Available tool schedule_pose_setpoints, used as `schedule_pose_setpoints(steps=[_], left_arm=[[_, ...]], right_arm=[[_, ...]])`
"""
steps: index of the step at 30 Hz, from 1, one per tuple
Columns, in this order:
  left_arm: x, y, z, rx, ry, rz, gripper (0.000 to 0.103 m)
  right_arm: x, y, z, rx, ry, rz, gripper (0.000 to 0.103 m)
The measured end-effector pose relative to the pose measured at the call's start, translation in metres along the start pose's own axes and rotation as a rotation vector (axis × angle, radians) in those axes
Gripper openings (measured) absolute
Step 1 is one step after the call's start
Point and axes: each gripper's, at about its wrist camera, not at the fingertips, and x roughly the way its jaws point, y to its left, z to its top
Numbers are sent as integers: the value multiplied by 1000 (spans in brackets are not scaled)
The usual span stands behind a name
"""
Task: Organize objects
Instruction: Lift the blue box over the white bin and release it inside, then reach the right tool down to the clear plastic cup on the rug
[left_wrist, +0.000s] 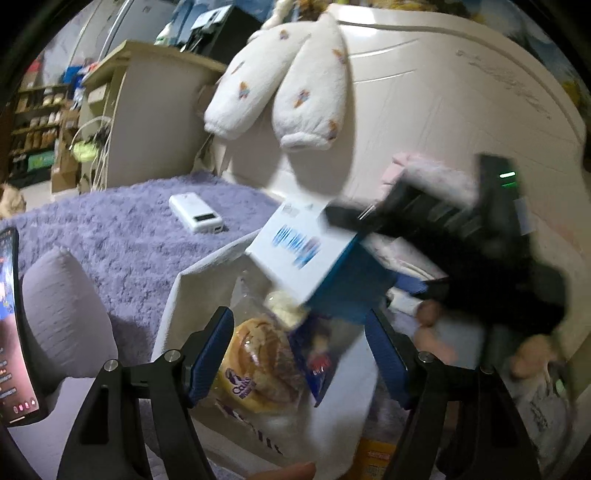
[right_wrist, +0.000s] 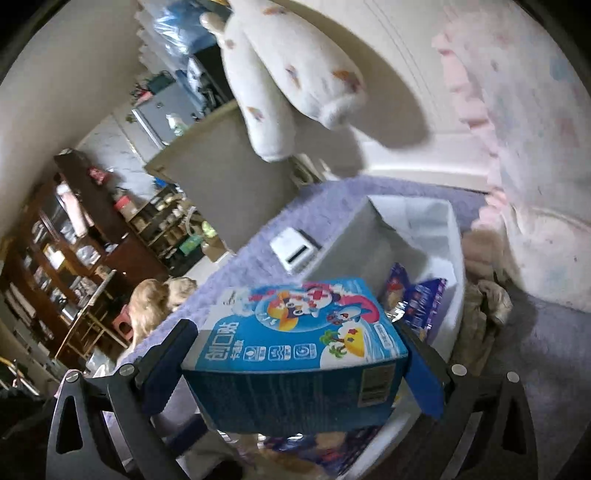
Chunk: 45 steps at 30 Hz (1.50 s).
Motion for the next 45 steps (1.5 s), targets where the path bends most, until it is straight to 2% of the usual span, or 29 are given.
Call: schedule_pose_setpoints(steps=[2,4,7,9,11,13,14,16,19,21,23,25,31,34,38,41,45], left_arm=[[-7,-8,-2,33,-20,-18,71],[-5,-14,-4,72,-1,-12,72],[4,-14,-4,83,24,9,74],[6,-4,1,39,21,39,74],[7,5,5,-9,21,43,79],[5,7,6,-25,6,53,79],[5,6,6,-18,2,69,77],[8,7,6,-20,15,72,77],[13,11,5,-32,46,89,77],[13,12,4,-38,55,96,77],[11,13,4,-37,50,94,77],[8,11,3,-31,40,85,77],[-3,-5,1,35,10,-3,77],[-6,-21,-1,73,10,-62,78],[-7,-48,-11,173,38,-170,78],[-7,-71,-22,281,91,-262,78],[2,-92,-39,371,176,-317,78]], right_arm=[[16,4,-8,-97,73,-45,103],[23,8,-17,-144,91,-43,103],[22,11,-20,-161,168,51,103],[18,11,-19,-149,227,140,103],[11,13,-20,-151,257,181,103],[3,17,-20,-149,261,181,103],[-2,19,-19,-154,257,190,103],[-18,24,-17,-156,218,264,103],[-51,31,-13,-178,46,304,103],[-70,34,-14,-207,-66,284,103],[-78,38,-15,-225,-105,212,103],[-81,39,-17,-239,-107,131,103],[-101,33,-45,-290,-116,-261,103],[-115,13,-64,-230,-137,-399,103],[-139,-35,-91,0,-132,-588,103],[-156,-61,-103,100,-174,-746,103],[-163,-76,-112,98,-176,-863,103]])
